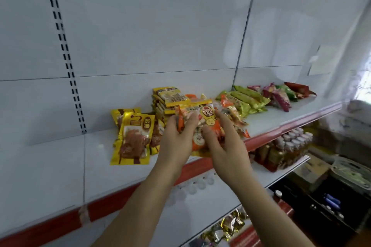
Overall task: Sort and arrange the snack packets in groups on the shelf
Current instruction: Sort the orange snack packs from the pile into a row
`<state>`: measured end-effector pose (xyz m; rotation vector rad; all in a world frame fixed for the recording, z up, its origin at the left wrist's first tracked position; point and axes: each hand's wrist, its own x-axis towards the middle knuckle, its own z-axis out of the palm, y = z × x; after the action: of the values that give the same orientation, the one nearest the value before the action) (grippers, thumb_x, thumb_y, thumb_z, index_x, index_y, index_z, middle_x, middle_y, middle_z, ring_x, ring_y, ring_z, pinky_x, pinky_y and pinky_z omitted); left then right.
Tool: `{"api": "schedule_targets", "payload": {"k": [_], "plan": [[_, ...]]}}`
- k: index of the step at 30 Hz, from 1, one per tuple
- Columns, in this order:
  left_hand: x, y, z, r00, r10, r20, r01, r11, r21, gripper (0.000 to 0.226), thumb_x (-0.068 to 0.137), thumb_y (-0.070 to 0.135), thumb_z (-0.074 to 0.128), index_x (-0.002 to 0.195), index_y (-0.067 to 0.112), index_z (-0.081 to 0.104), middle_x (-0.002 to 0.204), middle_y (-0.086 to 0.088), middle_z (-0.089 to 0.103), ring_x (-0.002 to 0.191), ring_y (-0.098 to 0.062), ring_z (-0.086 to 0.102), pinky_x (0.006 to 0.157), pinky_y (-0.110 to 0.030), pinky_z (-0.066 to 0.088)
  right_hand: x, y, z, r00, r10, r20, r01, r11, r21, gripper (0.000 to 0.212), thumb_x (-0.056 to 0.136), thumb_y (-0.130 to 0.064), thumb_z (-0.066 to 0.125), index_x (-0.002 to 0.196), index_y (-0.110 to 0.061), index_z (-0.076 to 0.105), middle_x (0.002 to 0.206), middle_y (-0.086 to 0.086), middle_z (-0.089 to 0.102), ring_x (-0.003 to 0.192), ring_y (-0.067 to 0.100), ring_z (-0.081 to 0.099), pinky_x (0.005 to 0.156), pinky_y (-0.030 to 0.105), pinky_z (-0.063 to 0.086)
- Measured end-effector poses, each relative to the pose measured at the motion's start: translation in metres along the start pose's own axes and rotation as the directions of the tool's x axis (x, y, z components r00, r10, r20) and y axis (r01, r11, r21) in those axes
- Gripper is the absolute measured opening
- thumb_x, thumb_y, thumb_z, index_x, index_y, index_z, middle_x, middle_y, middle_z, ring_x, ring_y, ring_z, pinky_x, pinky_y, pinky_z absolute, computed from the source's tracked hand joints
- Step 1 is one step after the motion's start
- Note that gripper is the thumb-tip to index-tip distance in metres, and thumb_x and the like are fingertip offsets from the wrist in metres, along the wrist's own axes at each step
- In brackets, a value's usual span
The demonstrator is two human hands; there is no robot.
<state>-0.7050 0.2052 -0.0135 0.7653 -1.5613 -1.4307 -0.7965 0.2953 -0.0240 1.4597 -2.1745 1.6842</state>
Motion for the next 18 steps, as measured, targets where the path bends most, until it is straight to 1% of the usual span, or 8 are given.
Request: {"api": "schedule_targets", "payload": {"k": [2, 4, 6, 8, 11, 14, 16, 18], "plan": [[0.007, 0.000, 0.038, 0.999, -0.033, -0.017, 0.033, 0.999, -0.001, 0.049, 0.094, 0.066, 0.057, 0.129, 0.032, 0.060, 0.118, 0.018, 0.067, 0.110, -0.004, 0.063, 0.094, -0.033, 0.054, 0.014, 0.020, -0.027, 0.996, 0.069, 0.050, -0.071, 0.997, 0.036, 0.054, 0.096, -0.054, 0.052, 0.147, -0.045, 0.036, 0.112, -0.052, 0.040, 0.102, -0.026, 0.050, 0.080, 0.000, 0.040], [0.015, -0.001, 0.069, 0.997, -0.080, -0.015, 0.080, 0.997, 0.004, 0.052, 0.095, 0.066, 0.053, 0.131, 0.028, 0.057, 0.120, 0.013, 0.067, 0.109, -0.009, 0.064, 0.096, -0.037, 0.053, 0.029, 0.037, -0.049, 0.993, 0.084, 0.085, -0.088, 0.995, 0.041, 0.056, 0.096, -0.053, 0.054, 0.148, -0.044, 0.036, 0.120, -0.047, 0.042, 0.097, -0.031, 0.047, 0.081, 0.000, 0.039], [0.026, -0.002, 0.092, 0.995, -0.096, 0.014, 0.095, 0.994, 0.052, 0.056, 0.097, 0.068, 0.046, 0.135, 0.027, 0.056, 0.126, 0.011, 0.064, 0.111, -0.012, 0.060, 0.099, -0.039, 0.051, 0.046, 0.053, -0.065, 0.991, 0.100, 0.089, -0.106, 0.992, 0.067, 0.057, 0.094, -0.052, 0.059, 0.147, -0.043, 0.041, 0.132, -0.027, 0.056, 0.103, -0.016, 0.056, 0.089, 0.015, 0.049], [0.040, -0.001, 0.108, 0.994, -0.099, 0.047, 0.088, 0.976, 0.200, 0.069, 0.098, 0.072, 0.036, 0.137, 0.020, 0.056, 0.127, 0.003, 0.063, 0.113, -0.018, 0.059, 0.099, -0.041, 0.049, 0.066, 0.067, -0.075, 0.990, 0.127, 0.059, -0.133, 0.986, 0.100, 0.053, 0.093, -0.043, 0.065, 0.143, -0.042, 0.048, 0.115, -0.014, 0.069, 0.098, 0.000, 0.063, 0.079, 0.020, 0.055], [0.066, -0.003, 0.118, 0.997, -0.025, 0.069, -0.008, 0.903, 0.430, 0.082, 0.095, 0.077, 0.034, 0.149, 0.015, 0.046, 0.139, -0.009, 0.062, 0.122, -0.030, 0.062, 0.101, -0.048, 0.052, 0.105, 0.084, -0.080, 0.992, 0.128, 0.008, -0.128, 0.990, 0.055, 0.051, 0.093, -0.039, 0.067, 0.141, -0.039, 0.052, 0.100, -0.029, 0.064, 0.089, 0.007, 0.063, 0.063, 0.009, 0.045], [0.097, -0.005, 0.116, 0.993, 0.100, 0.054, -0.113, 0.820, 0.561, 0.072, 0.102, 0.060, 0.045, 0.159, 0.021, 0.026, 0.148, -0.004, 0.053, 0.125, -0.028, 0.060, 0.101, -0.048, 0.053, 0.152, 0.096, -0.071, 0.992, 0.127, -0.002, -0.127, 0.992, 0.016, 0.051, 0.092, -0.043, 0.066, 0.140, -0.036, 0.053, 0.106, -0.026, 0.062, 0.079, -0.009, 0.057, 0.069, 0.015, 0.046], [0.119, -0.008, 0.113, 0.983, 0.175, 0.060, -0.170, 0.726, 0.666, 0.062, 0.105, 0.048, 0.047, 0.157, 0.019, 0.030, 0.145, -0.005, 0.053, 0.119, -0.025, 0.061, 0.096, -0.044, 0.055, 0.184, 0.107, -0.060, 0.988, 0.155, -0.006, -0.154, 0.988, 0.019, 0.053, 0.088, -0.049, 0.067, 0.138, -0.037, 0.055, 0.110, -0.019, 0.066, 0.093, 0.000, 0.064, 0.083, 0.031, 0.056], [0.137, -0.011, 0.113, 0.972, 0.224, 0.073, -0.203, 0.641, 0.740, 0.056, 0.106, 0.044, 0.045, 0.154, 0.018, 0.035, 0.141, -0.006, 0.053, 0.118, -0.023, 0.059, 0.090, -0.038, 0.054, 0.210, 0.115, -0.050, 0.985, 0.172, -0.007, -0.171, 0.985, 0.015, 0.059, 0.081, -0.056, 0.066, 0.136, -0.037, 0.056, 0.114, -0.012, 0.070, 0.099, 0.012, 0.068, 0.086, 0.041, 0.059]]}}
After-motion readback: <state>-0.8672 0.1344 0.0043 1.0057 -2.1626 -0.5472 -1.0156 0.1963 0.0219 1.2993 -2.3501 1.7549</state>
